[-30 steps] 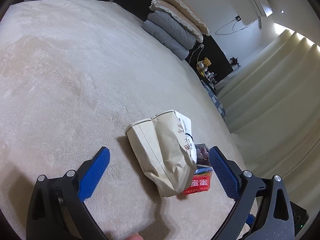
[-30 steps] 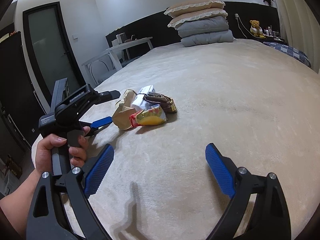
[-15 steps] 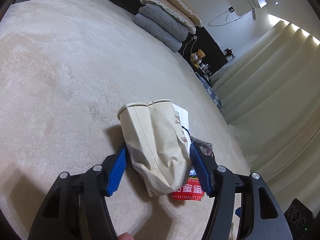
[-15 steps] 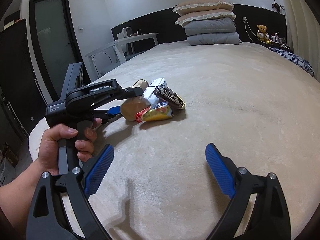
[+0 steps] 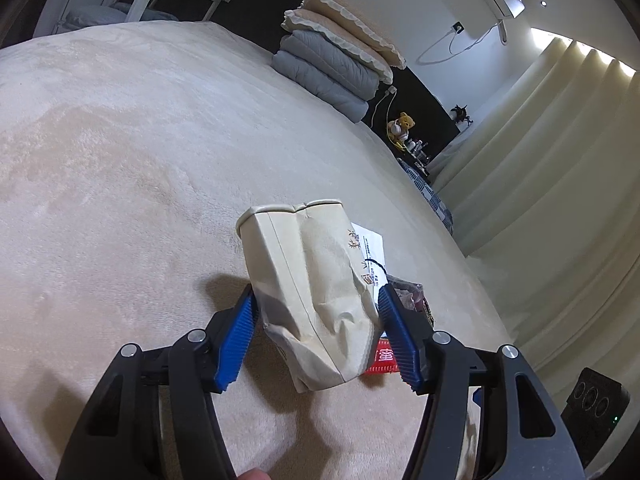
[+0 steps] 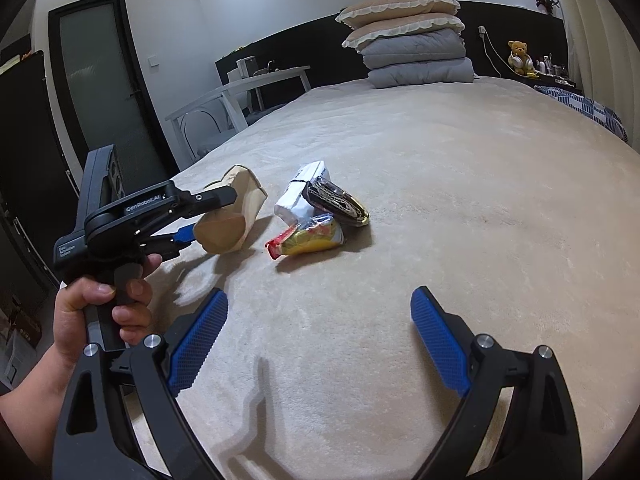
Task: Collect trash
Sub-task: 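Grasp the brown paper bag with the left tool while the right tool grasps the red snack wrapper, then lift the paper bag and red wrapper off the bed toward the bin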
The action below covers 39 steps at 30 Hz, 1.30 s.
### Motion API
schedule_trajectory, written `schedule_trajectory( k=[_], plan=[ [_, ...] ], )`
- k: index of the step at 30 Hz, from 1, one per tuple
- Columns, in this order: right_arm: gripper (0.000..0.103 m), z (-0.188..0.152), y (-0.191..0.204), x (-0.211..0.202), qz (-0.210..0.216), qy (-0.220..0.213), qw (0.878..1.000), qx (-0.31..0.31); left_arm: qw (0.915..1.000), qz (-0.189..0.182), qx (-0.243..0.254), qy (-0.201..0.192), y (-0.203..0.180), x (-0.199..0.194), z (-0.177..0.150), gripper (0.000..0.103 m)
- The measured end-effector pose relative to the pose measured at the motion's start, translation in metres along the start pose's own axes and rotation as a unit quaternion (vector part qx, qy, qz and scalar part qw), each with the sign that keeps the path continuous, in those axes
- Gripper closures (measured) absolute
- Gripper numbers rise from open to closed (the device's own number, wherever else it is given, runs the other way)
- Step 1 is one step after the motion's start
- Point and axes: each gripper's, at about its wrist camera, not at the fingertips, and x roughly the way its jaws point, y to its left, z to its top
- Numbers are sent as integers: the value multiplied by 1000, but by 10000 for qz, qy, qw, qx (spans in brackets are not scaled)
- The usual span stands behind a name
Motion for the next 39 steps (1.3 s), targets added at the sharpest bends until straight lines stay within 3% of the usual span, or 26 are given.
schedule_trajectory(
  k=[3, 15, 29, 32, 34, 37, 39],
  plan=[
    [11, 5, 3, 7, 73, 25, 9999, 144, 10000, -27, 28, -62, 0, -11, 2, 44],
    [11, 25, 23, 56, -357, 271, 9990, -26, 9995, -45, 294, -71, -1, -49, 4, 44],
    [11, 44, 25, 111, -676, 744, 9949, 5, 9997, -29, 175, -148, 15, -59, 13, 44],
    [21, 48, 27, 119, -736, 821, 9939, -34, 9997, -57, 165, -169, 16, -61, 14, 44],
    [37, 49, 29, 124, -828, 882, 9926, -120, 9997, -68, 142, -168, 17, -61, 13, 44],
    [49, 47, 30, 131, -957, 989, 9904, -153, 9997, -80, 154, -153, 15, -61, 12, 44],
    [49, 47, 26, 132, -927, 1003, 9906, -75, 9997, -89, 177, -146, 14, -61, 11, 44]
  ],
)
